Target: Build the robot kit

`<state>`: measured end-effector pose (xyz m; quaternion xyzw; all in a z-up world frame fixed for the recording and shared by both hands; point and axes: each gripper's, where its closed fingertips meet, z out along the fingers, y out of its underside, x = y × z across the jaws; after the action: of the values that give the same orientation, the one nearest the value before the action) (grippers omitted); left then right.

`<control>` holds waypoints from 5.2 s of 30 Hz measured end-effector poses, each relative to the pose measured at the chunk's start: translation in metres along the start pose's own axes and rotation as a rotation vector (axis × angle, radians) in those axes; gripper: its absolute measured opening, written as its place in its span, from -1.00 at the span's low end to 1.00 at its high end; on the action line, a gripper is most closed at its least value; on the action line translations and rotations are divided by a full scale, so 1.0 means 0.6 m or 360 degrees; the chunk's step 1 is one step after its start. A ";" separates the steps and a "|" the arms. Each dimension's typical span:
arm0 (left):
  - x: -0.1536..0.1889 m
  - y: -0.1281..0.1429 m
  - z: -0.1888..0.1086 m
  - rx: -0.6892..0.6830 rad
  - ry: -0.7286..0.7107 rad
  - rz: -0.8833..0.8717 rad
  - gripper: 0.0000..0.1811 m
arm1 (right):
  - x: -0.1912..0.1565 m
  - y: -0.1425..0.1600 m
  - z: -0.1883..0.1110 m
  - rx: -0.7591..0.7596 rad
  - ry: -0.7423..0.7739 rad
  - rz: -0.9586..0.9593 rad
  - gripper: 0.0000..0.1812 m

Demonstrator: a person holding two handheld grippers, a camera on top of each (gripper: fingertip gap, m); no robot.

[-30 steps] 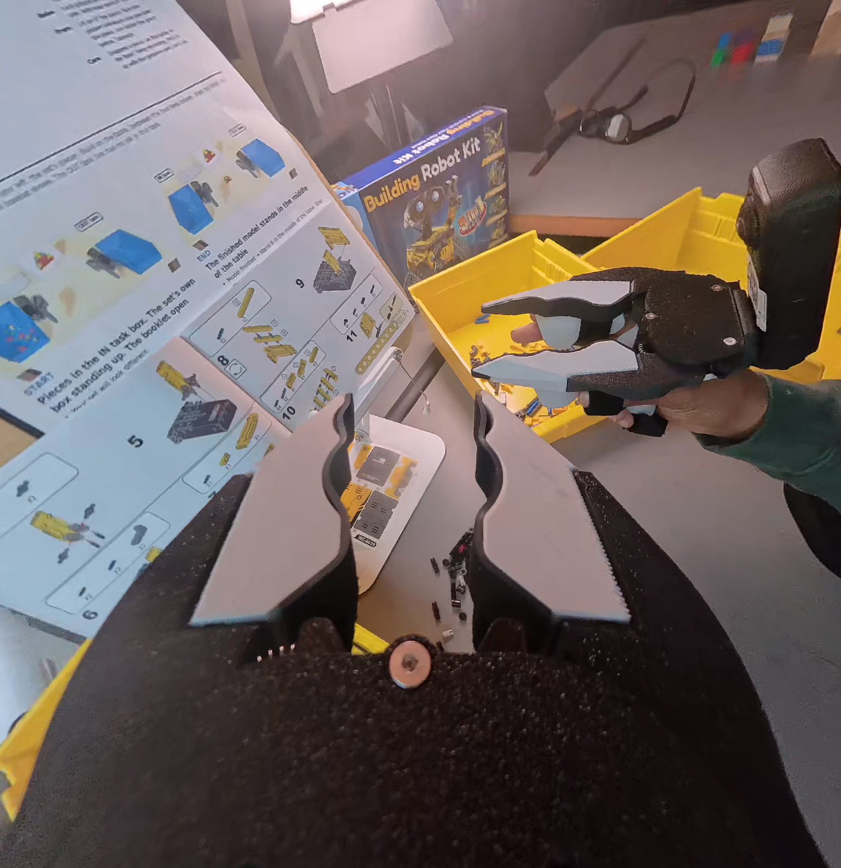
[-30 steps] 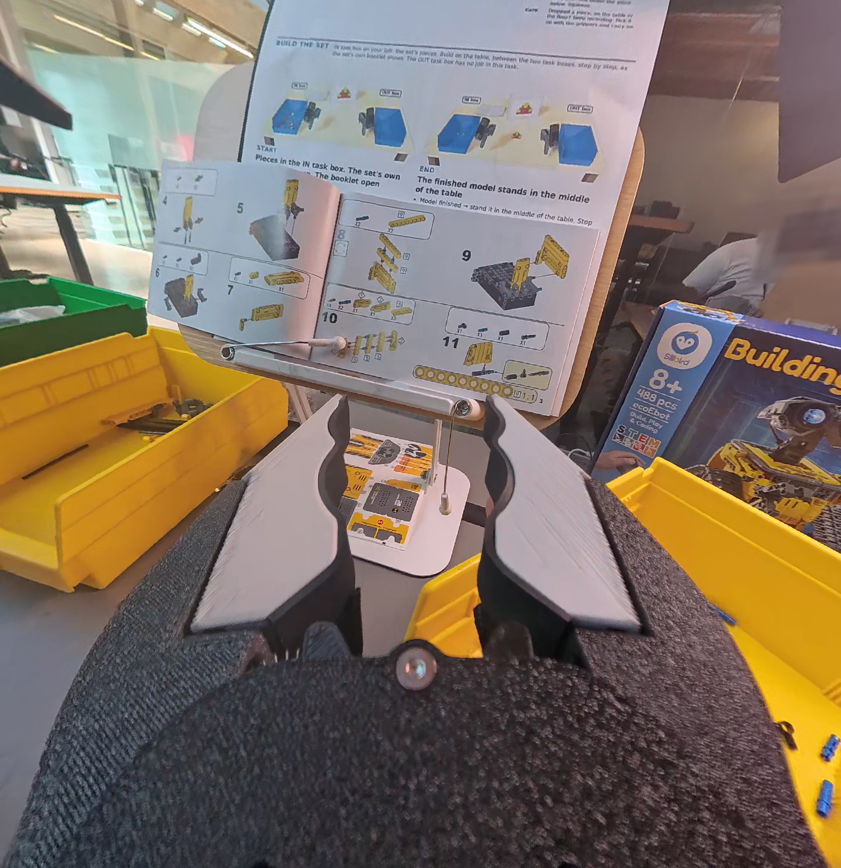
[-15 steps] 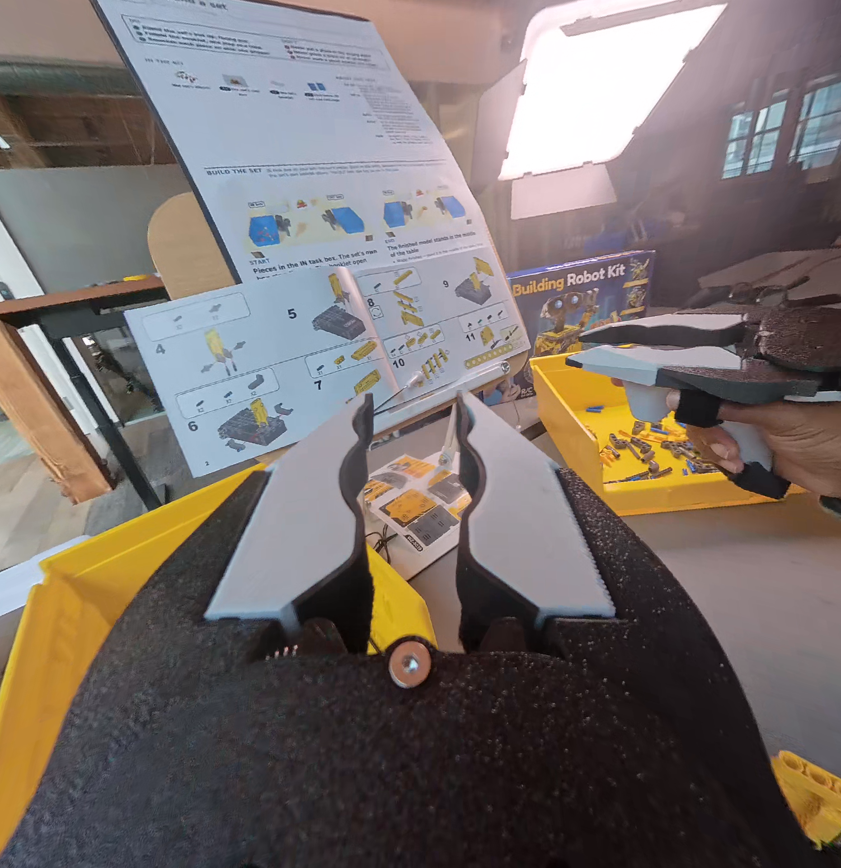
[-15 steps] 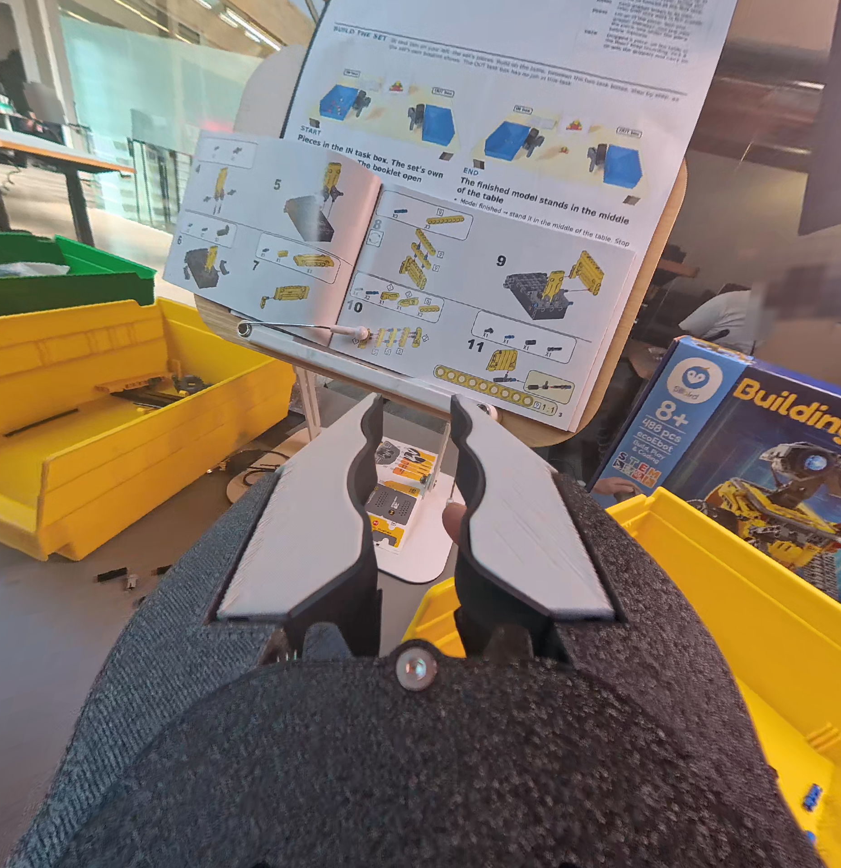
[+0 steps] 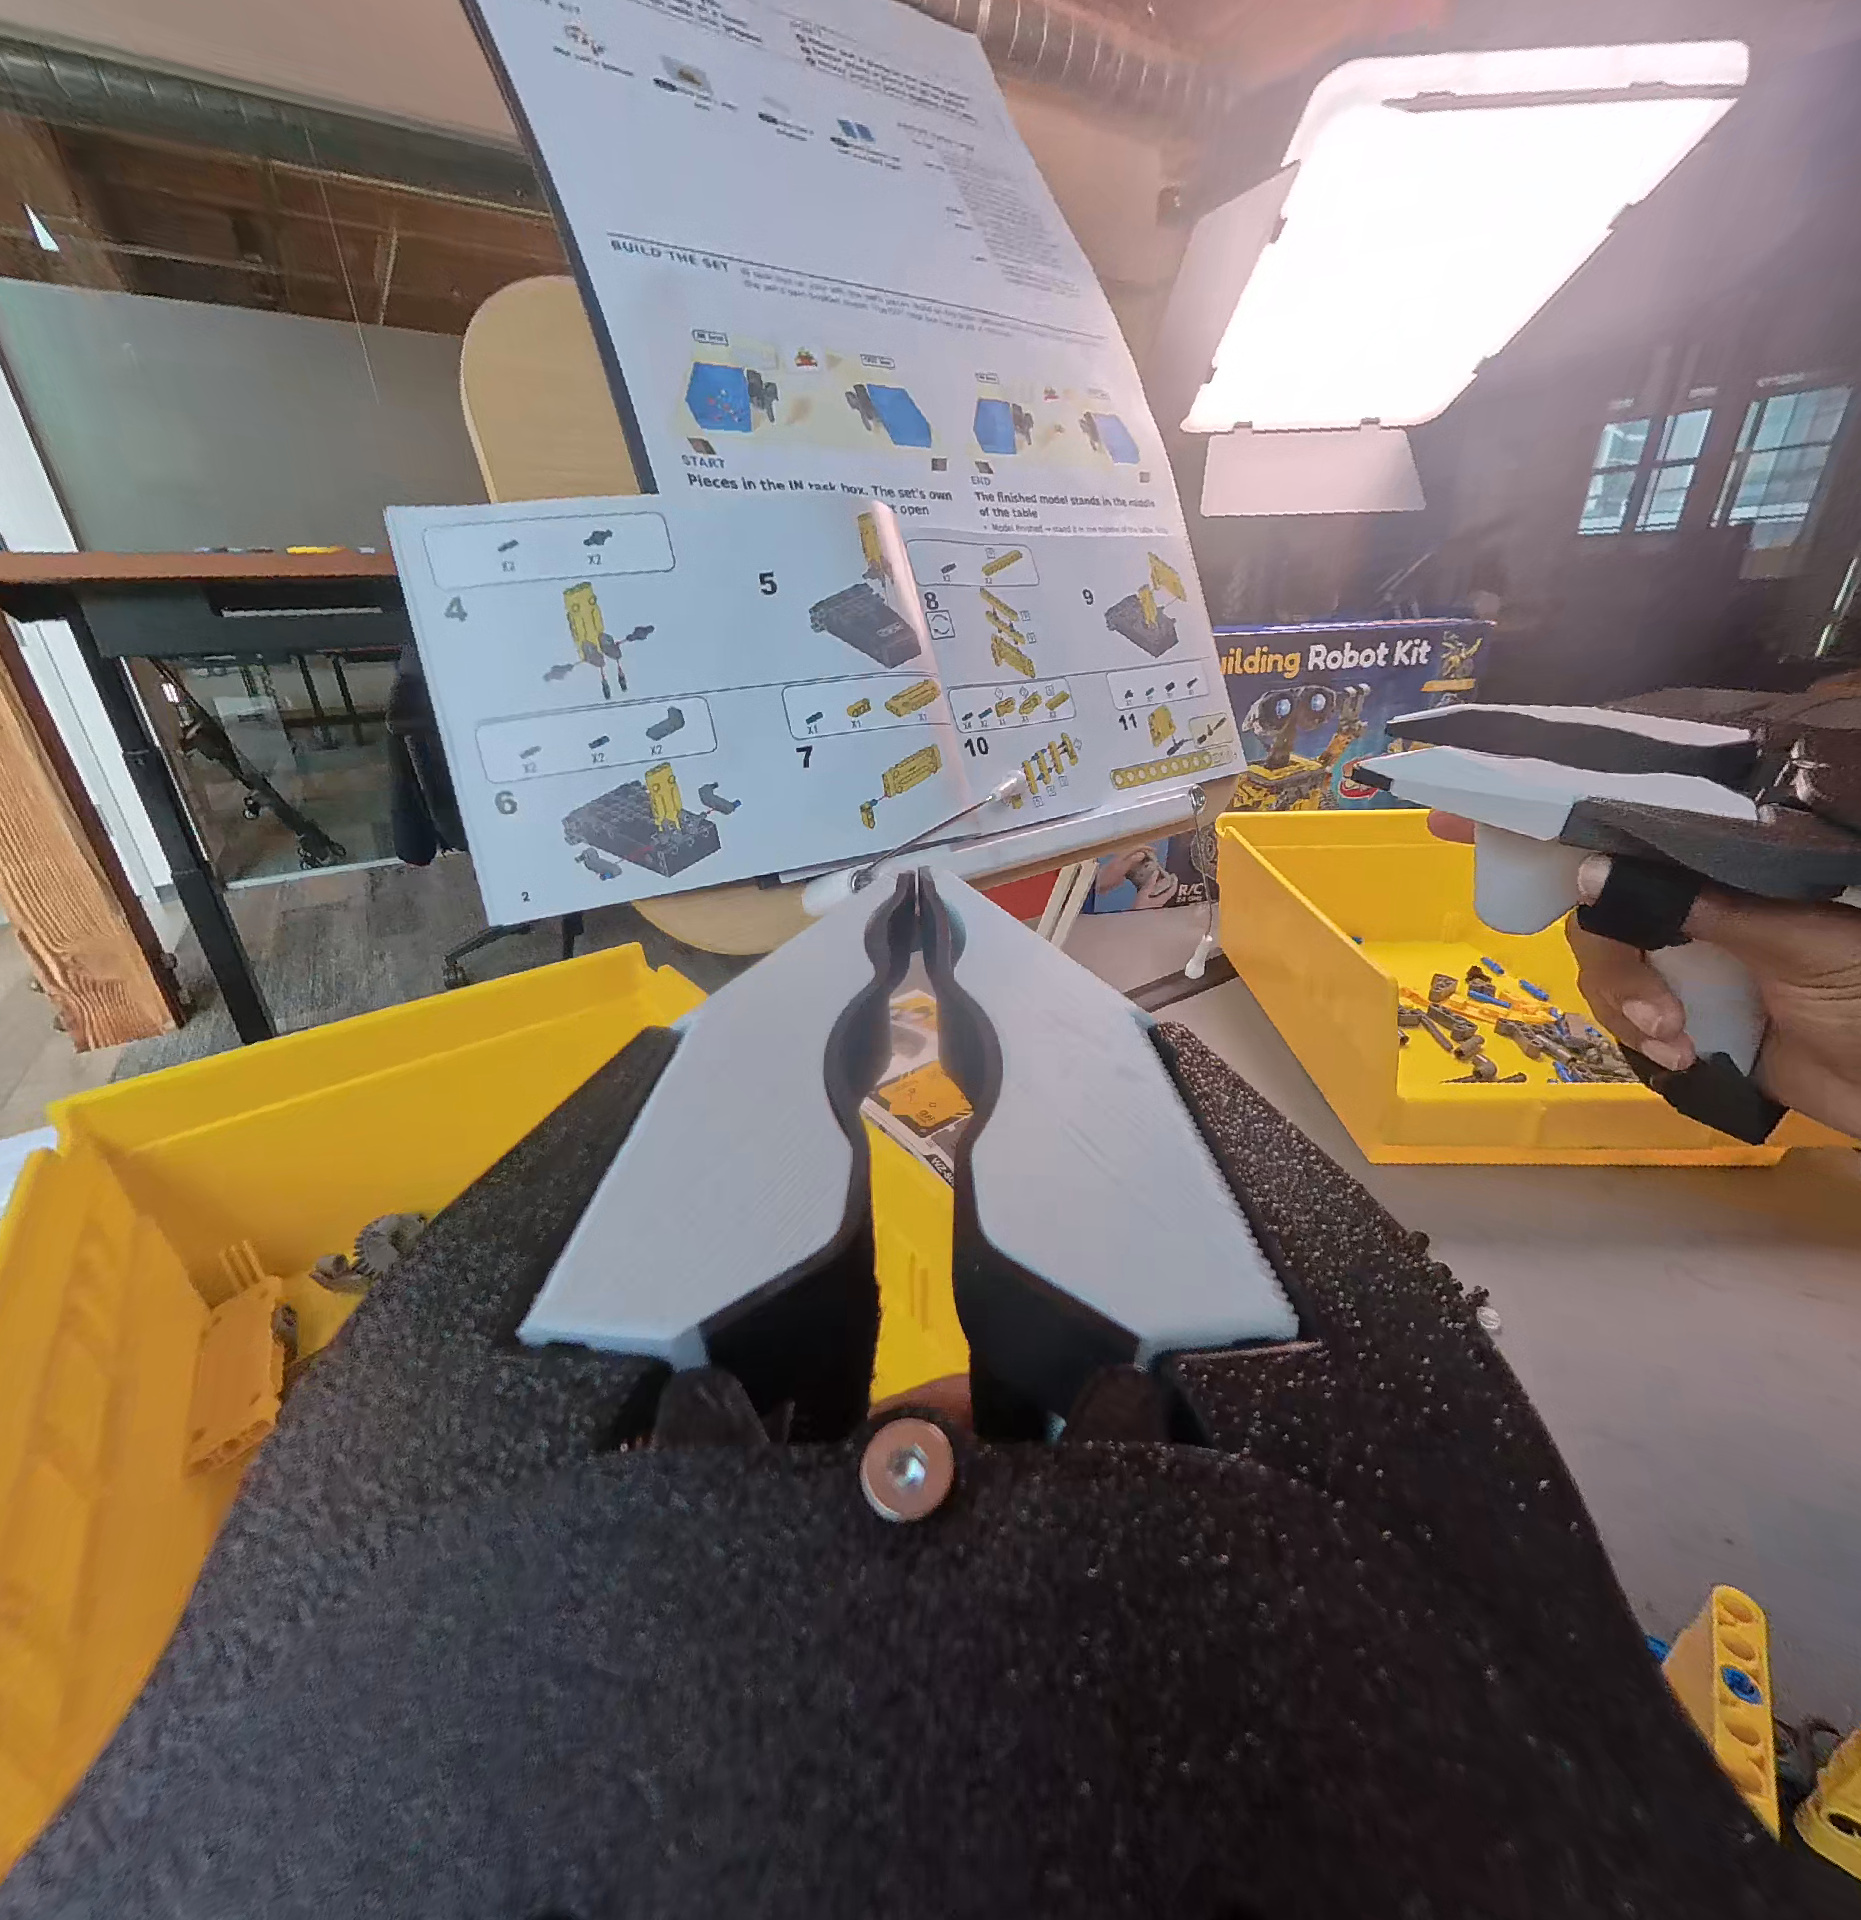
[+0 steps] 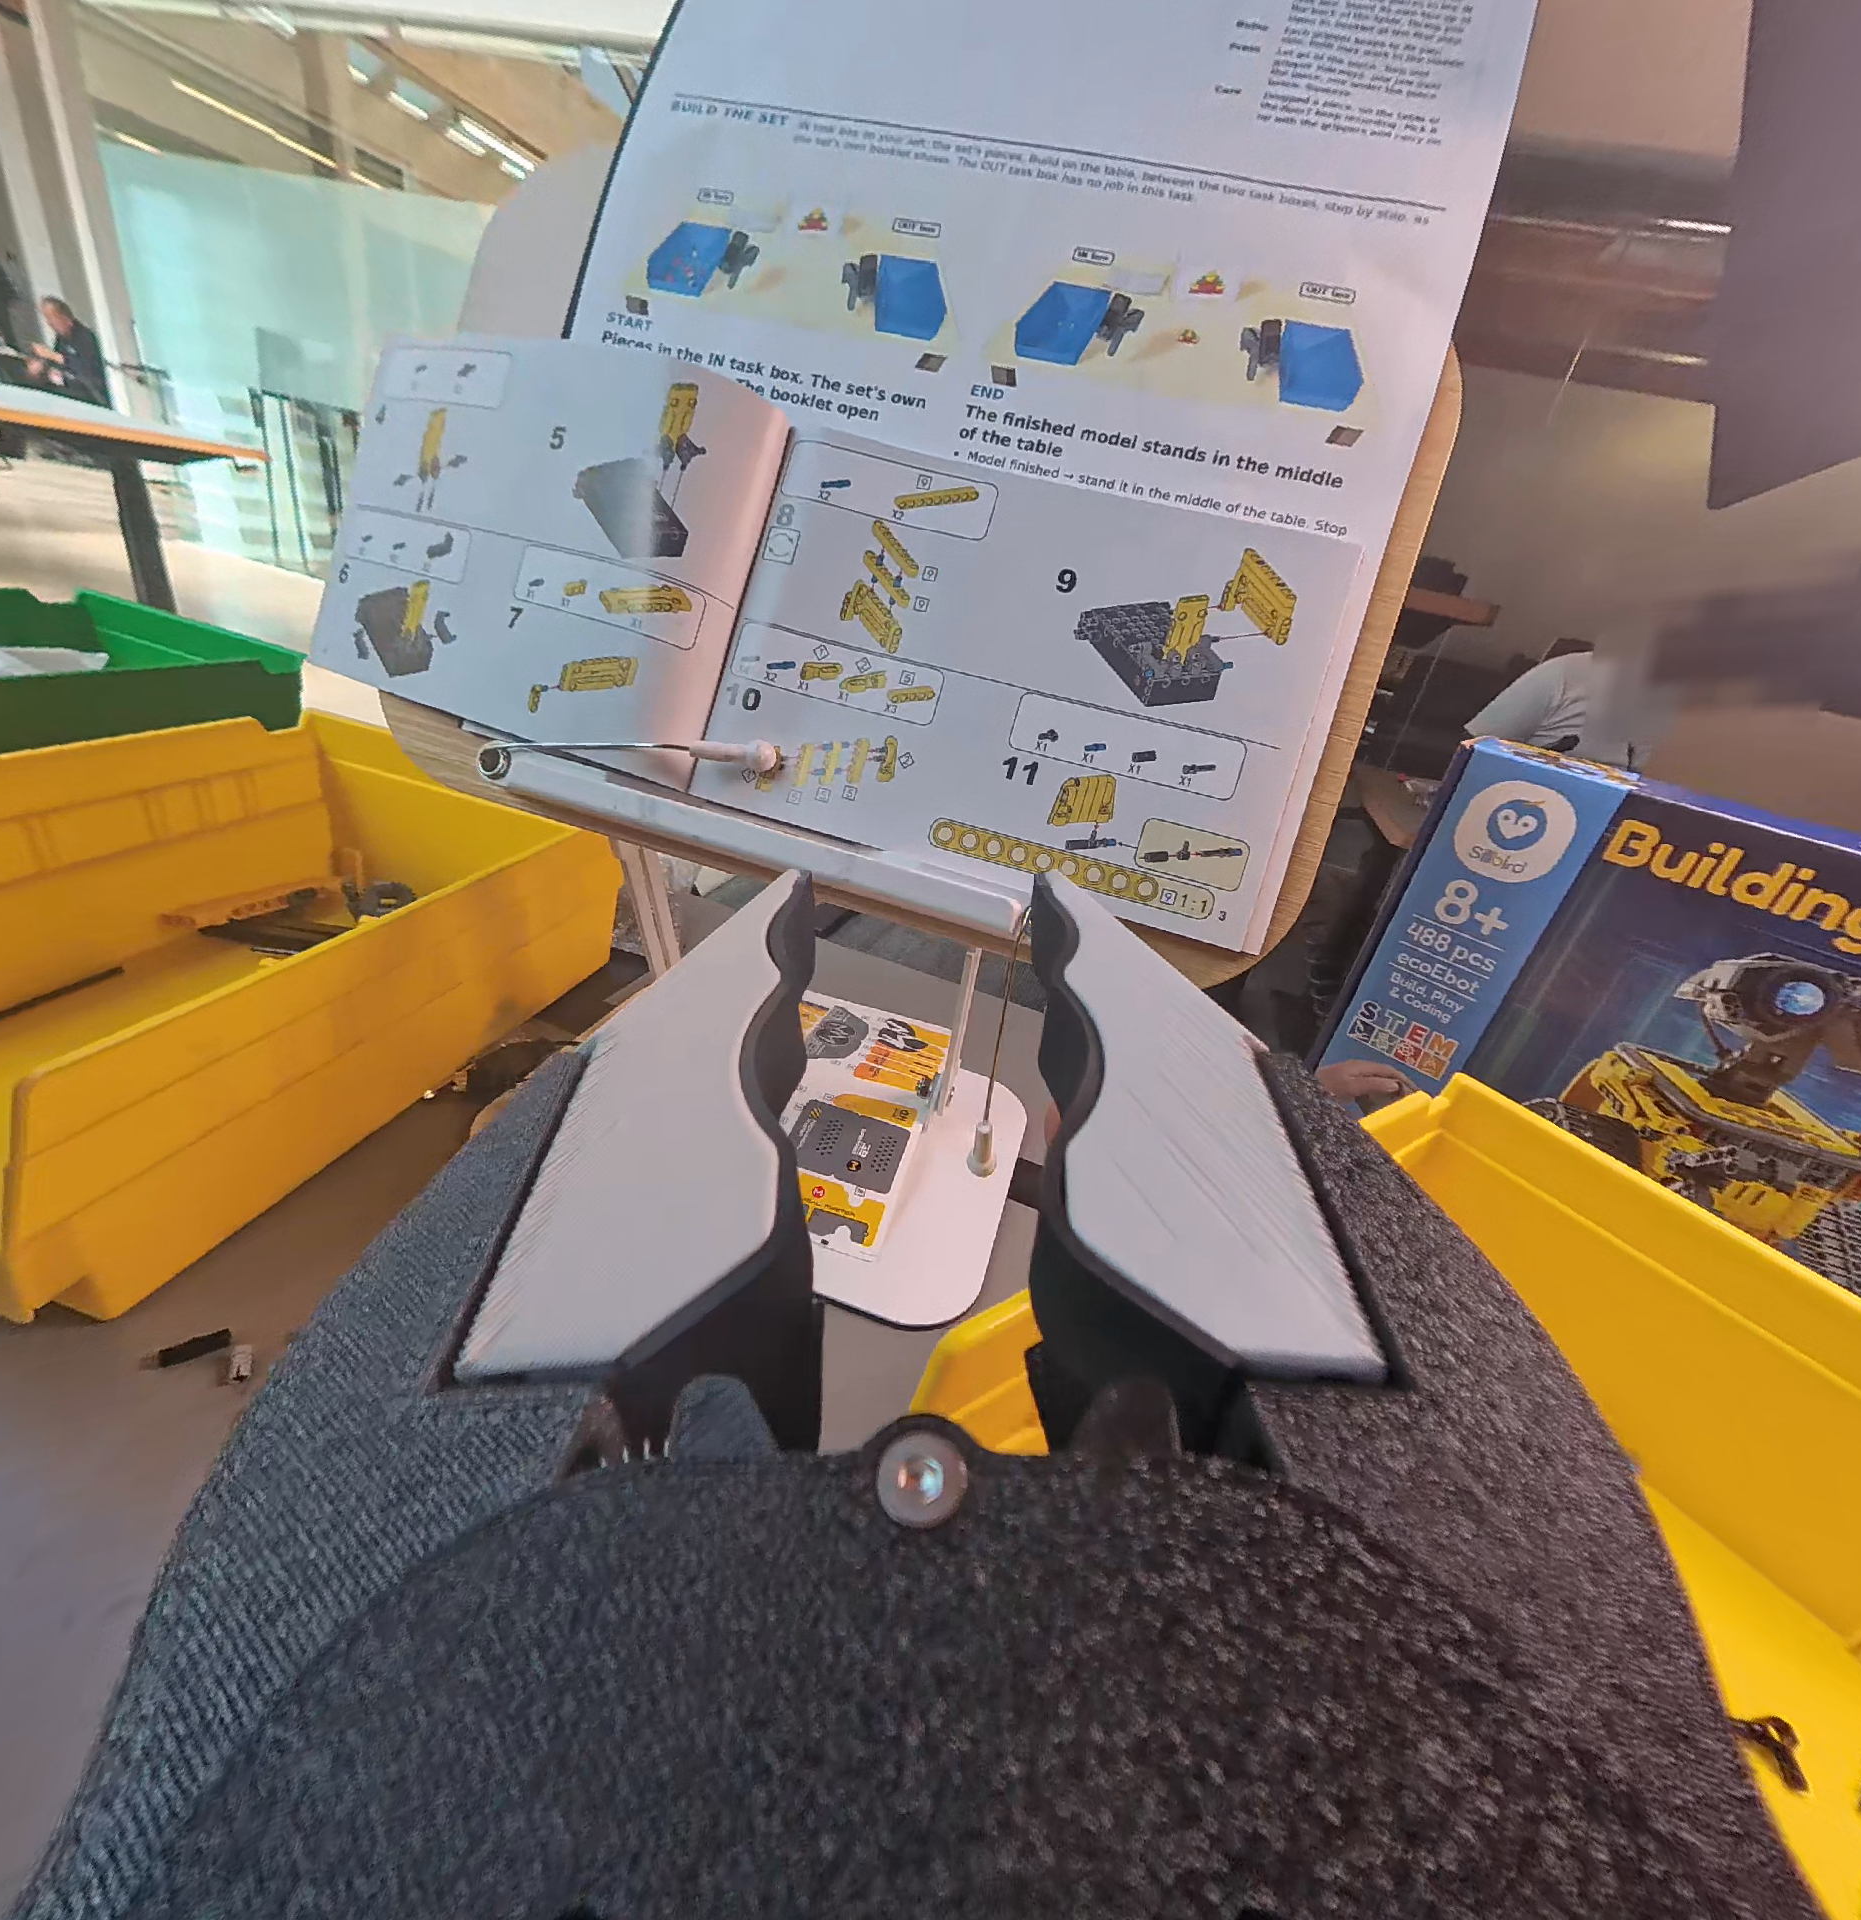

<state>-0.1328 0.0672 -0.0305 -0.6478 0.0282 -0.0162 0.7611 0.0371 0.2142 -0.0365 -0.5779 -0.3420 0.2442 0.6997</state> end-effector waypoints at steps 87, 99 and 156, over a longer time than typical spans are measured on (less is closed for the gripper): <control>0.130 0.112 -0.131 -0.0350 0.0586 -0.0176 -0.49 | -0.031 -0.022 0.007 -0.0014 -0.0076 0.0028 -0.57; 0.076 0.128 -0.126 -0.0364 0.0247 -0.0014 -0.58 | 0.129 -0.044 0.179 -0.0102 0.0157 -0.0047 -0.84; 0.067 0.123 -0.127 -0.0337 0.0155 -0.0012 -0.71 | 0.127 -0.006 0.182 -0.0244 0.0063 -0.0155 -0.94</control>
<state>-0.0981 0.0018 -0.1163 -0.7232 0.0643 -0.0474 0.6860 0.0030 0.3400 -0.0075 -0.6172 -0.3734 0.1714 0.6710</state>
